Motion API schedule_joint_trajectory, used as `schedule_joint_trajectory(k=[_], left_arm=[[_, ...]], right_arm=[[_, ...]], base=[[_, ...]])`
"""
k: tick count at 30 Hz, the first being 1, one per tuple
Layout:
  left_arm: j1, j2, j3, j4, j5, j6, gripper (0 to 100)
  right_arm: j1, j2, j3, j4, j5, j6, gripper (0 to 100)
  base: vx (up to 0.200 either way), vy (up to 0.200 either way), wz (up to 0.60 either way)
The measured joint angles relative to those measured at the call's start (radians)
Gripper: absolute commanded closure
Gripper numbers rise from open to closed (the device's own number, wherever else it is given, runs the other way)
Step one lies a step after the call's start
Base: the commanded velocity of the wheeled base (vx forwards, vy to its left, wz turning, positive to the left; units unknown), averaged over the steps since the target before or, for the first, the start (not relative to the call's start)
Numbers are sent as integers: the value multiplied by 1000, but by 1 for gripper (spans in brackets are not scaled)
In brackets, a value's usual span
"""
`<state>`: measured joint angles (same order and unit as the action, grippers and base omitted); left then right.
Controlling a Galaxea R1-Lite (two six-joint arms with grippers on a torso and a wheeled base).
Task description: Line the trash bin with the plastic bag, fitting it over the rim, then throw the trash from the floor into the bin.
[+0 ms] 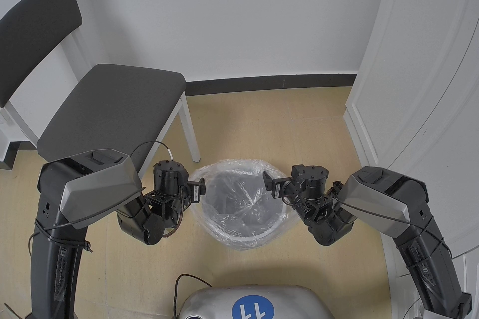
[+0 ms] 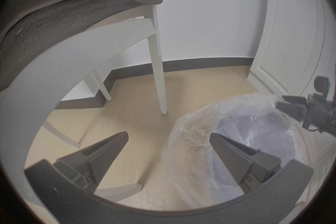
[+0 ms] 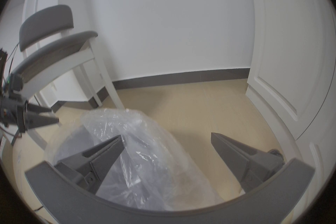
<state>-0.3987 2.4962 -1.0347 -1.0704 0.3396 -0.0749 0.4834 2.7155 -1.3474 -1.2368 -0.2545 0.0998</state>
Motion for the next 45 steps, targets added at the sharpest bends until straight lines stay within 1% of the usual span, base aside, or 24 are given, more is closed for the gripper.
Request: schedule_joint_trajectory(k=[7,11,19,26,31,37,39,42,45], left_arm=[[0,5,-8,0,-1,0,0],[5,18,-26,2,0,0,0],[22,39,-55,6,0,-1,0],[43,70,-102,8,1,-3,0],[50,81,-116,8,1,-6,0],[54,97,-134,8,1,-7,0],[56,105,-143,8,1,-9,0],[59,120,-157,8,1,-9,0],[62,133,-166,8,0,-9,0]], right_arm=[[-14,3,-60,-2,-3,37,0],[-26,11,-98,0,-3,44,0],[-58,88,-220,11,-2,60,0],[-62,125,-239,4,-2,66,0],[-58,94,-193,-1,-2,67,0],[-55,-24,-54,1,11,66,0],[-59,-63,-9,6,35,65,0],[-77,-117,57,23,103,64,0],[-99,-155,99,79,149,64,0]], base=[[0,0,0],[0,0,0],[0,0,0],[0,0,0],[0,0,0],[0,0,0],[0,0,0],[0,0,0],[0,0,0]])
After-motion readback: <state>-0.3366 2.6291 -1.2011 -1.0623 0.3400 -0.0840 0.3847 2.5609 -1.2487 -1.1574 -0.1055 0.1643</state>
